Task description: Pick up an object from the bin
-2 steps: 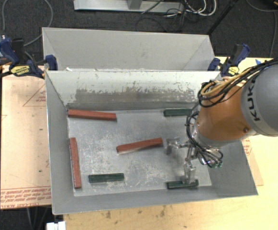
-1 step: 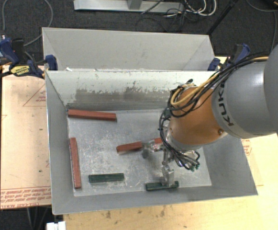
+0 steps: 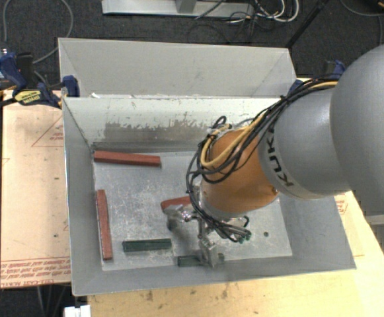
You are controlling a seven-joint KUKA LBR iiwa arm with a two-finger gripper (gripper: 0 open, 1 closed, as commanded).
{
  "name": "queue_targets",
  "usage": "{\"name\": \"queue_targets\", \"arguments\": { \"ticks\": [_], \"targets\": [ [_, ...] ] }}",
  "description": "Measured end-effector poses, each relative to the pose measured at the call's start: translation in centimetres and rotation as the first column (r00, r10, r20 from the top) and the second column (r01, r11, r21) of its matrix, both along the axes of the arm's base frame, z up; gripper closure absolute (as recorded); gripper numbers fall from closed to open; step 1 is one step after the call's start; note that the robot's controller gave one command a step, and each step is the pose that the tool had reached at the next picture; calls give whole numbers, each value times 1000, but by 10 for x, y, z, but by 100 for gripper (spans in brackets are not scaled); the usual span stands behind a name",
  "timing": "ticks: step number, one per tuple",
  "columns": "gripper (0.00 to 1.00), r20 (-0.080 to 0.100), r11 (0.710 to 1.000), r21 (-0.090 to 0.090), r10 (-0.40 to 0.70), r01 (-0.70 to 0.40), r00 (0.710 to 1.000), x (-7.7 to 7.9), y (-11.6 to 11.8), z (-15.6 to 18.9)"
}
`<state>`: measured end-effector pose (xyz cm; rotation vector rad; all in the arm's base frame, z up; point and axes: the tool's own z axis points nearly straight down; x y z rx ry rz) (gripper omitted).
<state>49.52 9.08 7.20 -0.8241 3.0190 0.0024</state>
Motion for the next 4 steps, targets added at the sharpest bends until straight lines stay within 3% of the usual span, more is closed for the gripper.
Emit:
{"name": "queue_targets", "arguments": {
  "ticks": [1, 2, 3, 4],
  "targets": [
    [0, -3, 995, -1, 95, -95, 995, 1, 75, 0],
    [100, -7, 996, -3, 89, -89, 996, 1, 72, -1],
    [100, 0, 998, -1, 62, -62, 998, 28, 88, 113],
    [100, 2, 1000, 1, 31, -31, 1000, 70, 143, 247]
  ]
}}
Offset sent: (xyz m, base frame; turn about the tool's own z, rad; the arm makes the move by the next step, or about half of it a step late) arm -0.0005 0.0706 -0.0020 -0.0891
